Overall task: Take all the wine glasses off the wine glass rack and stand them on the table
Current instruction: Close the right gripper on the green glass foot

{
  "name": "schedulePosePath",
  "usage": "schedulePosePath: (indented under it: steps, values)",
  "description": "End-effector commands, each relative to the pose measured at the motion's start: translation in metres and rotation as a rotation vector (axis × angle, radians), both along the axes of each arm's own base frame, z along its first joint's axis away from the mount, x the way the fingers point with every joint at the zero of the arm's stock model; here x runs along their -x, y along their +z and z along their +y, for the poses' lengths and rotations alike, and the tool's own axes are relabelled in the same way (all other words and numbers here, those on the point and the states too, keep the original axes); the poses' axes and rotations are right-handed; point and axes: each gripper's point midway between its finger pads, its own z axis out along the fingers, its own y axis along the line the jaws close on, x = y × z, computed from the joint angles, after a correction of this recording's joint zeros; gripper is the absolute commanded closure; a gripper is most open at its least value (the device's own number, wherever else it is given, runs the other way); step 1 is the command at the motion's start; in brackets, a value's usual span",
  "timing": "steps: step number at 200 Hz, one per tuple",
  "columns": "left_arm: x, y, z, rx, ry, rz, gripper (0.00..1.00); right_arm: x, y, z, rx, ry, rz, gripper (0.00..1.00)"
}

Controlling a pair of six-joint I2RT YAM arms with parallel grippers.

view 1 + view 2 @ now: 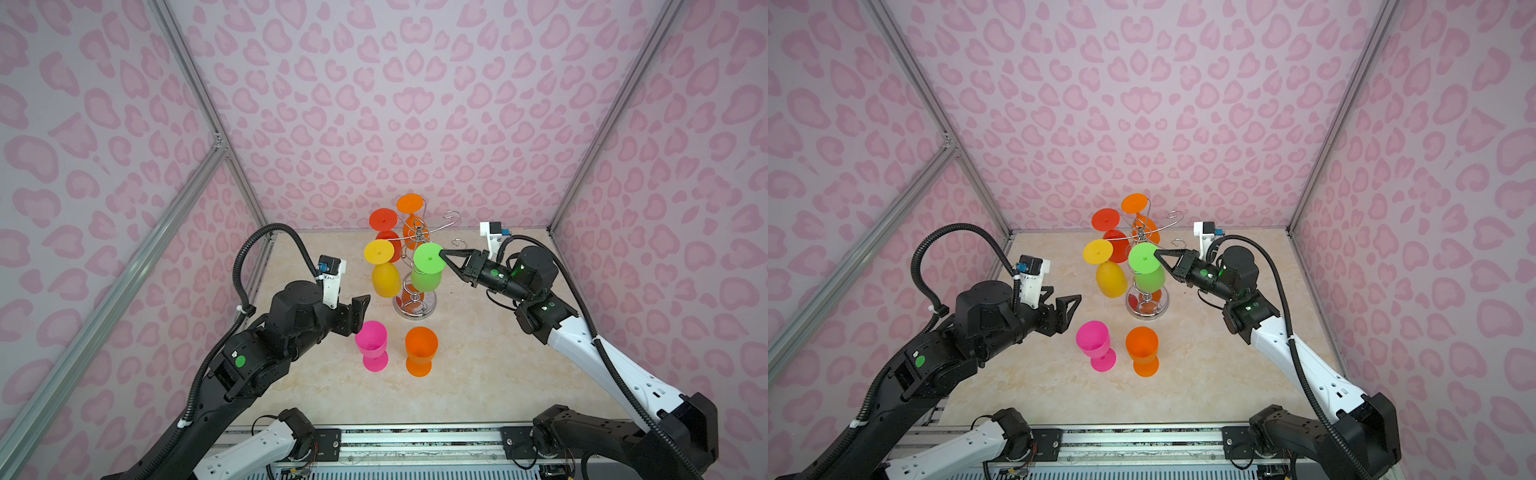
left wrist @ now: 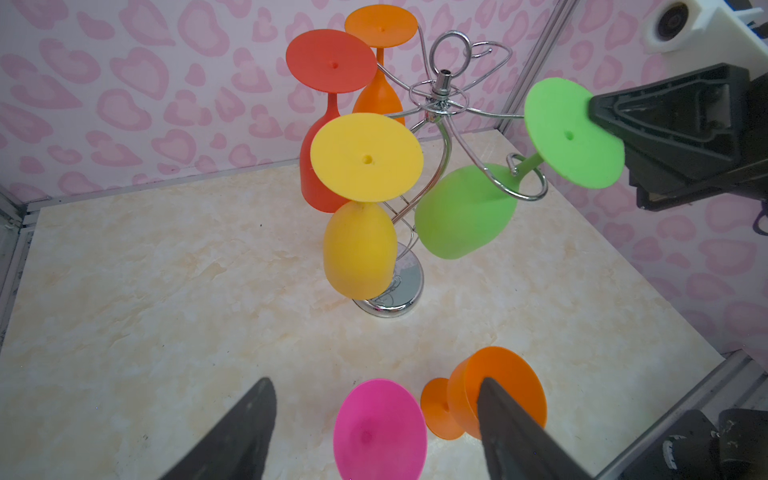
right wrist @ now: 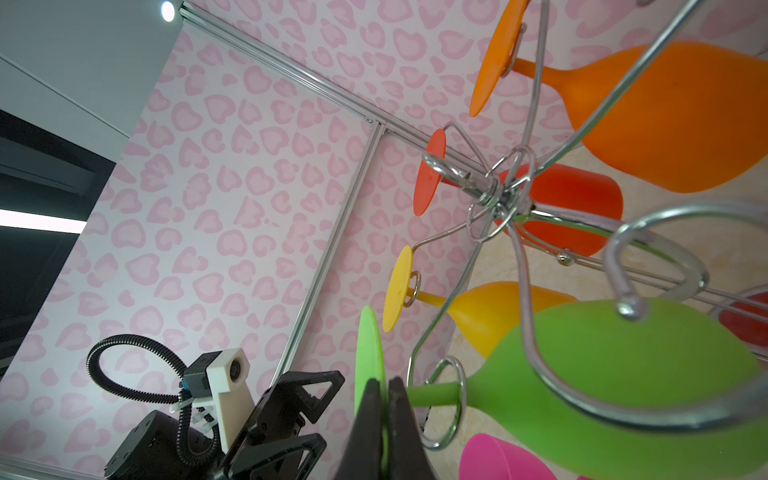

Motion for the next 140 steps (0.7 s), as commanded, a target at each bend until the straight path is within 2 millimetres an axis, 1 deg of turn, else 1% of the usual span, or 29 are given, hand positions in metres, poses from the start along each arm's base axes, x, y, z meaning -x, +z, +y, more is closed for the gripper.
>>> schedulePosePath:
  steps: [1, 72, 96, 140]
  values:
    - [-0.001, 0.007, -0.002, 0.027, -0.008, -0.024, 0.22, 0.004, 0.0, 0.003, 0.036, 0.006, -0.016, 1.0]
    - [0.0, 0.004, 0.0, 0.032, -0.006, -0.018, 0.22, 0.012, -0.002, 0.013, 0.124, 0.002, -0.027, 1.0]
    - [0.001, 0.003, 0.002, 0.039, -0.001, -0.018, 0.22, 0.015, -0.001, 0.019, 0.138, 0.015, -0.032, 1.0]
    - [0.002, 0.0, 0.003, 0.043, -0.001, -0.014, 0.22, 0.013, 0.001, 0.027, 0.143, 0.022, -0.038, 1.0]
